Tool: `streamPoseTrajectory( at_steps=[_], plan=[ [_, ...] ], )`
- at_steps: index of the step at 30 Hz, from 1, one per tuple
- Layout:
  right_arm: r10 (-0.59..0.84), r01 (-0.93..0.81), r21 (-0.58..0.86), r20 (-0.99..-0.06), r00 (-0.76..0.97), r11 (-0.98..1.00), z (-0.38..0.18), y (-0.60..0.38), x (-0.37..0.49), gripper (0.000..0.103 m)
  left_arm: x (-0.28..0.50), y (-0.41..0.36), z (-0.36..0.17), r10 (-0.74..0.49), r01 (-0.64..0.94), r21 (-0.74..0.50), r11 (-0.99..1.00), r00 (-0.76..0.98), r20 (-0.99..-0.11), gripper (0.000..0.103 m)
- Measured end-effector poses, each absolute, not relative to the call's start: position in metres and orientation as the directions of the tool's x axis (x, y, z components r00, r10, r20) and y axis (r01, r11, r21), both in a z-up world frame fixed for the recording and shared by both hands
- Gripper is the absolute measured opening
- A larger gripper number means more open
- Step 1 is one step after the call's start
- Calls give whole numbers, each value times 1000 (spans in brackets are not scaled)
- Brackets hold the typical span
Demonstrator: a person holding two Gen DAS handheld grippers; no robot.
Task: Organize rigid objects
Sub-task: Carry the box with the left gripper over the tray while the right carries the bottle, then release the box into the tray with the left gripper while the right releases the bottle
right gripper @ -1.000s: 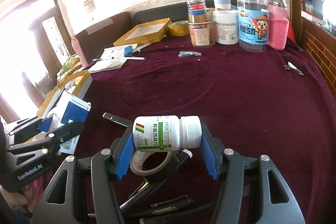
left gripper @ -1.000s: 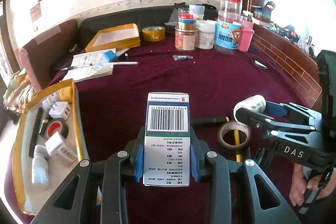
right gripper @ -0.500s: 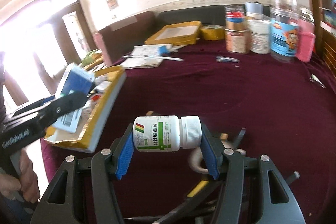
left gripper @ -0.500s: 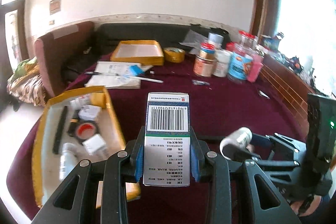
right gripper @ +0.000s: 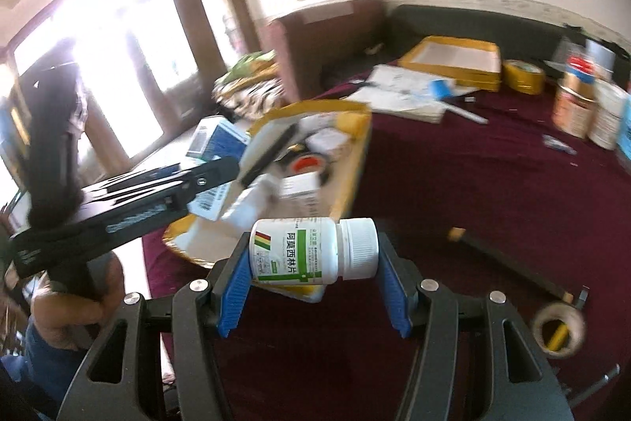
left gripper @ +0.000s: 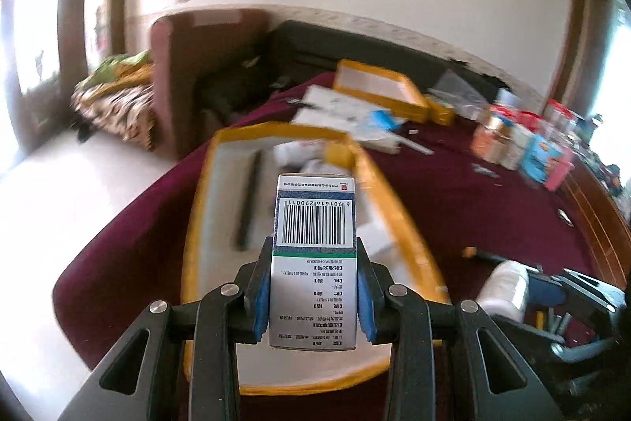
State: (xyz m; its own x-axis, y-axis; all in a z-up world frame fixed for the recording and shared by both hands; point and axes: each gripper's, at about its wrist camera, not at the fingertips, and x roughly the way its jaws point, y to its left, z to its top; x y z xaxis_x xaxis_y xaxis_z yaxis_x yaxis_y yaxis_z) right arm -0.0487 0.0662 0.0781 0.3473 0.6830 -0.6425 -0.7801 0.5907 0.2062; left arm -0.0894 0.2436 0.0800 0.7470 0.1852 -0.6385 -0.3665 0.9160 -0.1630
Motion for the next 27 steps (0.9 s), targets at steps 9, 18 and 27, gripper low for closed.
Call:
streamPoseTrajectory(
  at_steps=[9,18,27],
  plan=[
    [643,-805,212,-723,252,554,55,125,-46,58,-82,268,52,182,-408,-178,896,700,-691,37],
    [589,-796,208,-779,217,568,30,147,-32,58,-73,274,36,176,-416,-164,894,664,-727,37],
    [546,-842,92,-797,257,532,22,162,-42,58,-67,273,29,193,-423,-130,897,638,-745,37]
  ],
)
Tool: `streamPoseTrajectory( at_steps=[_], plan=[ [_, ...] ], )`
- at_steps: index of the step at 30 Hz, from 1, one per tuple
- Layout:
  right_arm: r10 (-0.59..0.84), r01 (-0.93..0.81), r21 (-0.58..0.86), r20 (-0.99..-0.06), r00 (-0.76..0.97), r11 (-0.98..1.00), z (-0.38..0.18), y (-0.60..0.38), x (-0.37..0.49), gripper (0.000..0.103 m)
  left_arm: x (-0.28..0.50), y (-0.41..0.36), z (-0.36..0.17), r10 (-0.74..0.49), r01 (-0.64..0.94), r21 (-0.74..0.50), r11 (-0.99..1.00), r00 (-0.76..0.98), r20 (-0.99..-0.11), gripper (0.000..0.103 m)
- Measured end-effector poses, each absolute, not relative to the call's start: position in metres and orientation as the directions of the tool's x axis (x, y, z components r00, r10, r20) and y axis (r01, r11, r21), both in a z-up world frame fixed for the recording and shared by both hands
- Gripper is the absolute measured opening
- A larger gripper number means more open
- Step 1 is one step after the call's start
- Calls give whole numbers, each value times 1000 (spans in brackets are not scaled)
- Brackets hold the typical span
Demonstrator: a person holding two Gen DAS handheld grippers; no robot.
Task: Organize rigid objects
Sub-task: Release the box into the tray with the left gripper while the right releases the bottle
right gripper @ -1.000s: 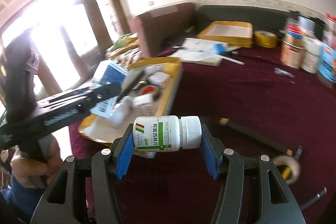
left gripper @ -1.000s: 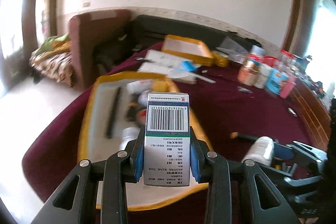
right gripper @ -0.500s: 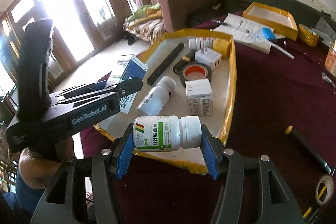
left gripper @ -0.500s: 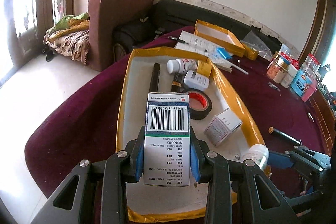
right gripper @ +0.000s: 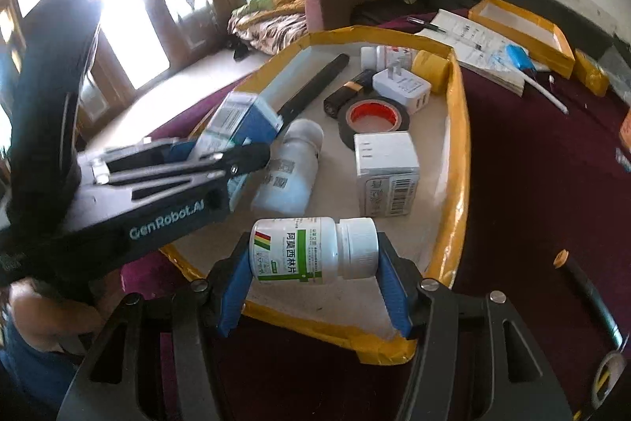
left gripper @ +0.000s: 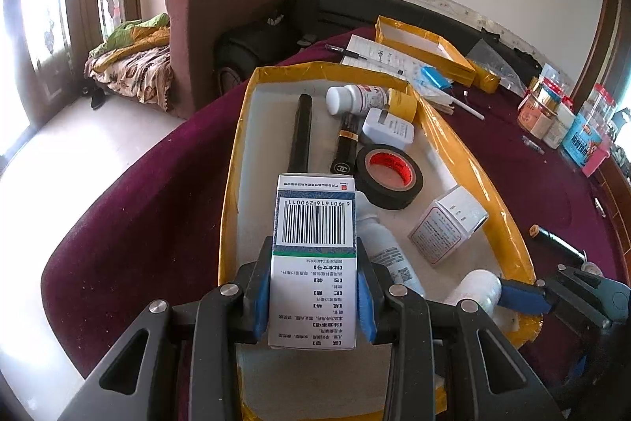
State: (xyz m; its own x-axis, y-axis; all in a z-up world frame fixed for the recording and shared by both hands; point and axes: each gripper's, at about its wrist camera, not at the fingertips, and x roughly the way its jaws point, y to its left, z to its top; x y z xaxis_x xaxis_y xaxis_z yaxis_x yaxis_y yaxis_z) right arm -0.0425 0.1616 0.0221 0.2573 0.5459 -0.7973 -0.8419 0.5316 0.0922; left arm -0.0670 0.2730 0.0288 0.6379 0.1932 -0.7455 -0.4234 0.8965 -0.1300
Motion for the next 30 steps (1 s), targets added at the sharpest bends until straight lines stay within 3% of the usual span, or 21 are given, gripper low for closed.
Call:
streamPoseTrajectory(
  at_steps=[8,13,19,25,30],
  plan=[
    [548,-856,68,-793,265,513,19,161,-46,59,-67,270,28,207,-424,-113,898,636,-744,38],
    [560,-852,80,-784,267,518,21,158,-46,59,-71,266,33,198,-409,-120,905,653,-731,54],
    [601,-826,156,-759,250,541,34,137,-44,60,-84,264,46,200,-410,-145,900,687,-699,57],
    [653,-758,221,-681,331,614,57,69,-49,60,-95,245,65,152,-340,-177,924,748,-646,57],
    [622,-608,262,-592,512,750,73,-41,-43,60,-98,208,70,38,-204,-200,958,785,-618,57]
  ],
)
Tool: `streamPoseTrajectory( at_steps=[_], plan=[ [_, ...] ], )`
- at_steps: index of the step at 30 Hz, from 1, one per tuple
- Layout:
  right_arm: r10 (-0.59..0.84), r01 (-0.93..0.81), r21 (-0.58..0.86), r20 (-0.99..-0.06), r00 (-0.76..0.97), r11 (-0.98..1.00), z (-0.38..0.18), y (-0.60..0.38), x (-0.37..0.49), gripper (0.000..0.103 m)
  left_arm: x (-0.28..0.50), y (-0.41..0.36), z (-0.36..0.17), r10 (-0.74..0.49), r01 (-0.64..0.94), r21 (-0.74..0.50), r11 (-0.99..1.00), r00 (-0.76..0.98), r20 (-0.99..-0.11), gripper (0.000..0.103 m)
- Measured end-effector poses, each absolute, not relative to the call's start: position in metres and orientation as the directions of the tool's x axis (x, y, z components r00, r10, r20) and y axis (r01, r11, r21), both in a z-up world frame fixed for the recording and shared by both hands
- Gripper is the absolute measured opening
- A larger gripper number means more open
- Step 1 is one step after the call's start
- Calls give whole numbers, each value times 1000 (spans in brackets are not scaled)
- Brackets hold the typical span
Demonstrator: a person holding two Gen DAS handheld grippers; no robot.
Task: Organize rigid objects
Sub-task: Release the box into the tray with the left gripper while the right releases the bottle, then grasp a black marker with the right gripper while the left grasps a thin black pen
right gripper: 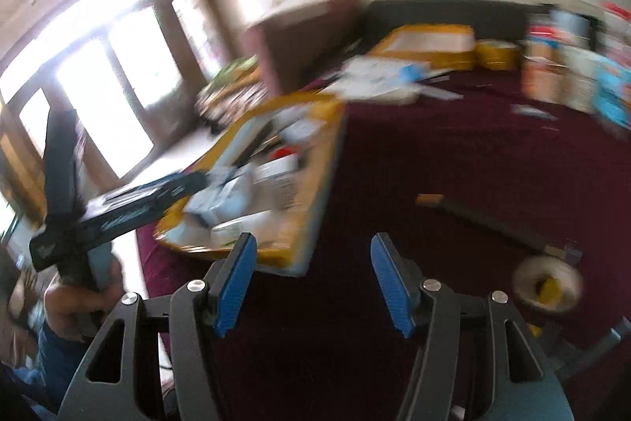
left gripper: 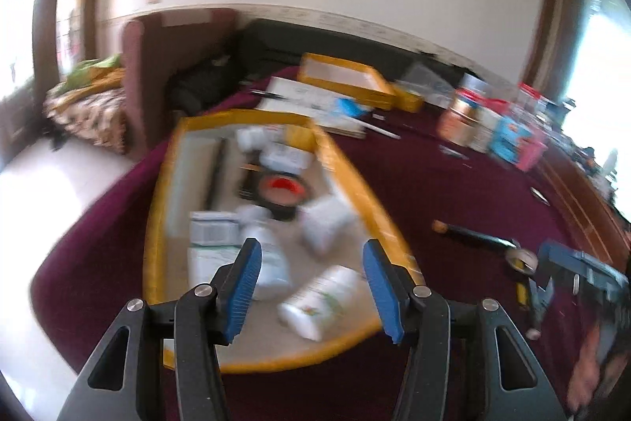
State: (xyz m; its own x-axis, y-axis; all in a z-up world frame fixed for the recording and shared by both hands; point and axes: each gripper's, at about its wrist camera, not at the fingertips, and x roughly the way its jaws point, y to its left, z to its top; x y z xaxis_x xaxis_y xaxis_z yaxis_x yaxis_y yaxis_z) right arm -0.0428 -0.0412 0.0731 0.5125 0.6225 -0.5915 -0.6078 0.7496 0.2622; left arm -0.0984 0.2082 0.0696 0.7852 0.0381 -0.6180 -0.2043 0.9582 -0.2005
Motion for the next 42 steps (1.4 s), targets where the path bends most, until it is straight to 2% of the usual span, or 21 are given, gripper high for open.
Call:
streamPoseTrajectory(
  at_steps=[4,6,8,11,13,17,19,23,30,31,33,37,42],
  plan=[
    [484,-380,301,-570,664,875,75,-131,-31,60,-92,159,60,-116,-24,-208,978,765,-633,57],
    [371,-228,307,-581,725,924,72,-176,-28,60,-89,136,54,-188,57,-218,974,742,-644,57],
    [288,-111,303,-635,717,947,64,-203,-24,60,-80,107,41,-252,148,-211,966,707,-661,57],
    [250,5,336,-712,656,942,51,-227,-21,60,-72,84,27,-313,216,-227,950,664,-679,57],
    [244,54,348,-750,616,936,45,-229,-24,53,-67,76,20,-348,247,-246,937,638,-687,57],
    [218,75,317,-788,576,945,39,-209,-32,49,-71,73,22,-370,295,-231,927,630,-683,57],
    [210,98,315,-803,558,944,35,-203,-34,46,-67,73,16,-389,292,-262,920,587,-710,57],
    [203,157,330,-825,528,931,22,-187,-26,41,-70,70,15,-445,356,-283,891,555,-703,57],
    [29,203,153,-860,509,967,15,-162,-10,39,-74,71,15,-477,381,-305,873,534,-698,57],
    [20,195,136,-865,501,971,16,-163,-12,26,-75,72,16,-473,376,-303,876,542,-694,57],
    [-13,182,81,-884,467,980,12,-169,-17,15,-73,73,16,-466,366,-302,881,548,-695,57],
    [-47,172,38,-885,464,984,13,-200,-33,14,-75,74,18,-465,355,-309,882,559,-687,58],
    [3,70,45,-862,506,997,12,-227,-57,15,-73,55,19,-511,389,-345,854,506,-695,58]
  ],
)
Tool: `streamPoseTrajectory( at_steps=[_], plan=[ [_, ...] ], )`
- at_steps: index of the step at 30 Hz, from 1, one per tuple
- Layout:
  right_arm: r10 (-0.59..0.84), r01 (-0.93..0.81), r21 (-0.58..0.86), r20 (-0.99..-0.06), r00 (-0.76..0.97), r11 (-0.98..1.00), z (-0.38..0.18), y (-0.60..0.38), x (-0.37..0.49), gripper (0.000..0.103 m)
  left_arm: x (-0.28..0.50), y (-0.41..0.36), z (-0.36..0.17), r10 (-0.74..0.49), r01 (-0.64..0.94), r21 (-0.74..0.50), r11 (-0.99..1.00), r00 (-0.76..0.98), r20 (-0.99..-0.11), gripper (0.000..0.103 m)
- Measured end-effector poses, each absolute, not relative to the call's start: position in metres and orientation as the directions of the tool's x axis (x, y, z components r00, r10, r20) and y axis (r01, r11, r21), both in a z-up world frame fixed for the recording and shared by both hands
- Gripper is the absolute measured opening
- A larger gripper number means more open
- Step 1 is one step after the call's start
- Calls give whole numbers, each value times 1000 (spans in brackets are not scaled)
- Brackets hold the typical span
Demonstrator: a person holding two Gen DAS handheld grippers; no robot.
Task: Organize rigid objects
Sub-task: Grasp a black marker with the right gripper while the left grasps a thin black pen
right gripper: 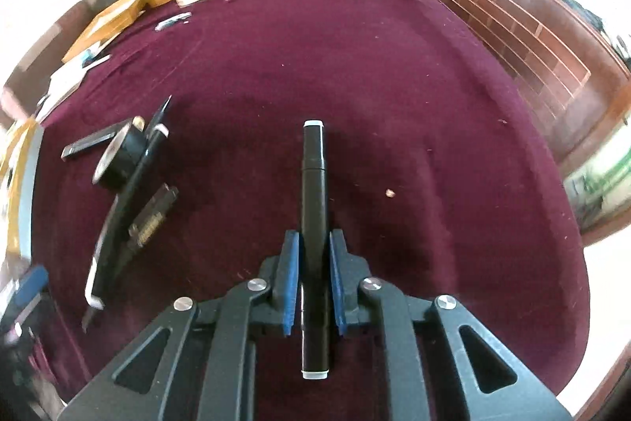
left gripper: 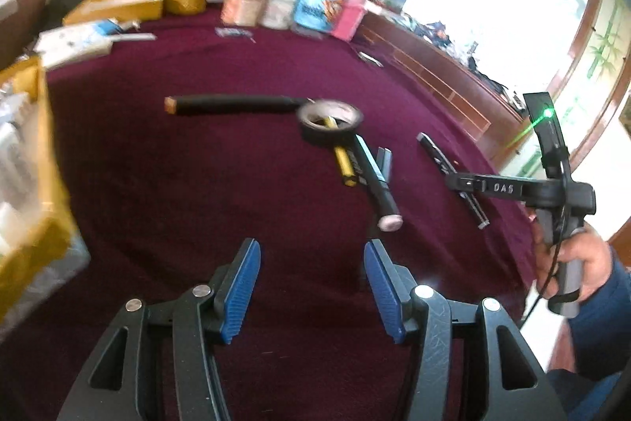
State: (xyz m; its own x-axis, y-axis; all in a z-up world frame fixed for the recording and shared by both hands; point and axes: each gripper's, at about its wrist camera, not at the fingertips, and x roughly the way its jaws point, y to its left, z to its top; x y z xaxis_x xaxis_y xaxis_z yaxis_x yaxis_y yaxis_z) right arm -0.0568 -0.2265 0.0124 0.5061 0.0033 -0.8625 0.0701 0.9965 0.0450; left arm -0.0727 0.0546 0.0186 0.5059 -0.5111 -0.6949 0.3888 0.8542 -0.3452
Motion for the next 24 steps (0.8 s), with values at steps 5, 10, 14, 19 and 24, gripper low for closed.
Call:
streamPoseTrajectory(
  at_steps=[5,10,14,19,24],
  plan=[
    [80,2,97,-831,550,995,10,-237,-67,15,-70,5,23,-404,438,-181,881,495,-769,48],
    [183,-30,202,-804,565,979,9,-254,-71,15,-58,-36,17,-310,467,-55,883,489,-816,22],
    [213,-46,230,-787,579,972,8,-255,-71,15,-59,-69,18,-363,528,-86,845,448,-817,12],
    [271,-93,268,-767,582,959,7,-261,-70,15,-60,-93,20,-381,570,-98,816,403,-832,11],
    [334,-140,313,-737,587,939,5,-268,-70,15,-48,-115,23,-299,542,-23,840,427,-853,11]
  ],
)
